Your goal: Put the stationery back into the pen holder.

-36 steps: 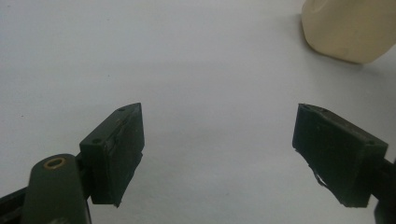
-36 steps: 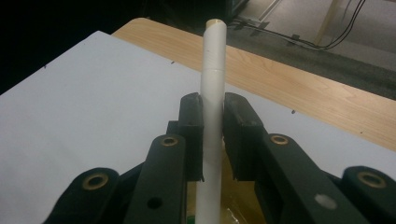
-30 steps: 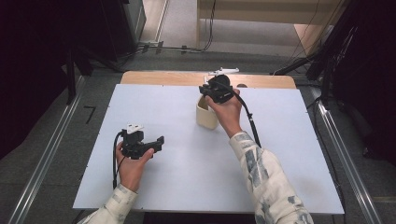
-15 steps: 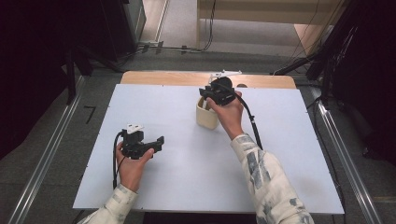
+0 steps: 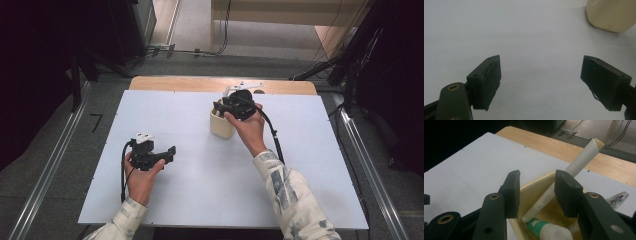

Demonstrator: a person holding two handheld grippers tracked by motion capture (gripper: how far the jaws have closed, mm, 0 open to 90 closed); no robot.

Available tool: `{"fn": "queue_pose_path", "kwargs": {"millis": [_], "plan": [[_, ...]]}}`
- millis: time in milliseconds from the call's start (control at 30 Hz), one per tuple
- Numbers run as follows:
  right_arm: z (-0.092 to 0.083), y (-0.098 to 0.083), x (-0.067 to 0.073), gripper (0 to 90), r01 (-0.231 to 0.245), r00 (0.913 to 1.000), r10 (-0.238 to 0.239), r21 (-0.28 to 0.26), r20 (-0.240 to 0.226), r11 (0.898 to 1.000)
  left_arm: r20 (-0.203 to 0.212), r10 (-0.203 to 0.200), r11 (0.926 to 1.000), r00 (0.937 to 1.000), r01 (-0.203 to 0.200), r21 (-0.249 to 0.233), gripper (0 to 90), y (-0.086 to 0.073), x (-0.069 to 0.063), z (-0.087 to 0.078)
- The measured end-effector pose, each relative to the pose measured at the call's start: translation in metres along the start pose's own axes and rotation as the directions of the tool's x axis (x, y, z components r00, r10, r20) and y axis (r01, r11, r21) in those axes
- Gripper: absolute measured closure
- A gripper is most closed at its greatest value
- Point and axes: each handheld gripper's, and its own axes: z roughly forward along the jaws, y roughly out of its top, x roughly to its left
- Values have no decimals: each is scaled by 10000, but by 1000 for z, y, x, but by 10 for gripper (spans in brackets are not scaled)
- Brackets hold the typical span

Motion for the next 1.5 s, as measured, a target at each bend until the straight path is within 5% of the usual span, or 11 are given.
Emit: {"fn": "queue_pose_path", "kwargs": {"millis": [667,1233,1500], "plan": [[-26,-21,1,421,57,9987,-79,-429,-505,9991,-51,26,10000,10000,-26,38,177,0,0,1],[-58,-46,-7,312,91,9997,-111,-863,-221,9962,-140,16,10000,9999,-15,41,172,-1,0,1],[-67,-63,-18,271,-61,10000,60,-640,-17,9979,-182,41,10000,9998,-40,71,155,-1,0,1]]}}
